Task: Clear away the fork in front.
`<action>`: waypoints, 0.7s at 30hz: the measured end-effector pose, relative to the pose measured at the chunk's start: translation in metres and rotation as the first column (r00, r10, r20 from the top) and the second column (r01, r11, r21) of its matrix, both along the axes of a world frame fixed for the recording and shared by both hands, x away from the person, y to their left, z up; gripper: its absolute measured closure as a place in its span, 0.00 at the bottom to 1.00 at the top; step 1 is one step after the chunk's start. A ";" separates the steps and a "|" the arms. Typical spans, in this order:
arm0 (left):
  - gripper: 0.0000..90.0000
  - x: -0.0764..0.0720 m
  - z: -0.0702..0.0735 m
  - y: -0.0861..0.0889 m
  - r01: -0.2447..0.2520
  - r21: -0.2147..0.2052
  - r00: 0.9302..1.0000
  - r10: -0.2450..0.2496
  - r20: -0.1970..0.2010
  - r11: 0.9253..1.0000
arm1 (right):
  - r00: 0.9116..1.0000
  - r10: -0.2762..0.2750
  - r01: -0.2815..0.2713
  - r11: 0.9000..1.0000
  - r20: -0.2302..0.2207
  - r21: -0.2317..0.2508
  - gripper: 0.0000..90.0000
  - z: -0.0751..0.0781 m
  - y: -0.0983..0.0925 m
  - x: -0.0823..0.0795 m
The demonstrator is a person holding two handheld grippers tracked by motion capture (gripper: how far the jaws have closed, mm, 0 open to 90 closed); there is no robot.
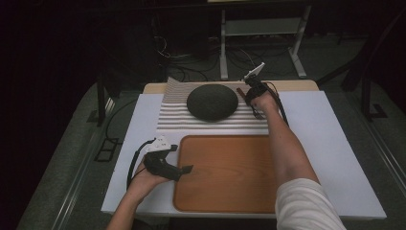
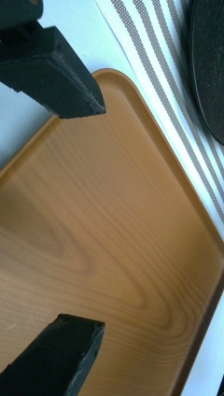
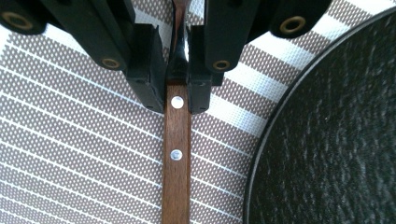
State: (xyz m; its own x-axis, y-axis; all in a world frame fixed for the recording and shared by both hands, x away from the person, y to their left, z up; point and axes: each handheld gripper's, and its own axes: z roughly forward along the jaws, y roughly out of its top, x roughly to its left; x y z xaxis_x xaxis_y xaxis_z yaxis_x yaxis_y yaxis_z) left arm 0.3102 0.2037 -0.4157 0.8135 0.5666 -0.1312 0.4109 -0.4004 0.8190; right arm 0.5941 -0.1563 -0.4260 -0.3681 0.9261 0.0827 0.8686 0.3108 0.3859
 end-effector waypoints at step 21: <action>0.00 -0.001 0.001 0.002 -0.005 -0.013 1.000 0.005 0.001 1.000 | 0.997 0.037 -0.044 0.995 0.075 0.093 0.86 0.045 -0.026 -0.032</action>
State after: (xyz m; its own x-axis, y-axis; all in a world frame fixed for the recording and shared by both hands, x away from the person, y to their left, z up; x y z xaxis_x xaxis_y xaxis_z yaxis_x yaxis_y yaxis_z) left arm 0.3096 0.2056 -0.4150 0.8108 0.5688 -0.1381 0.4124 -0.3876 0.8245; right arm 0.5621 -0.1827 -0.3812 -0.4132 0.8997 0.1409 0.8245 0.3039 0.4773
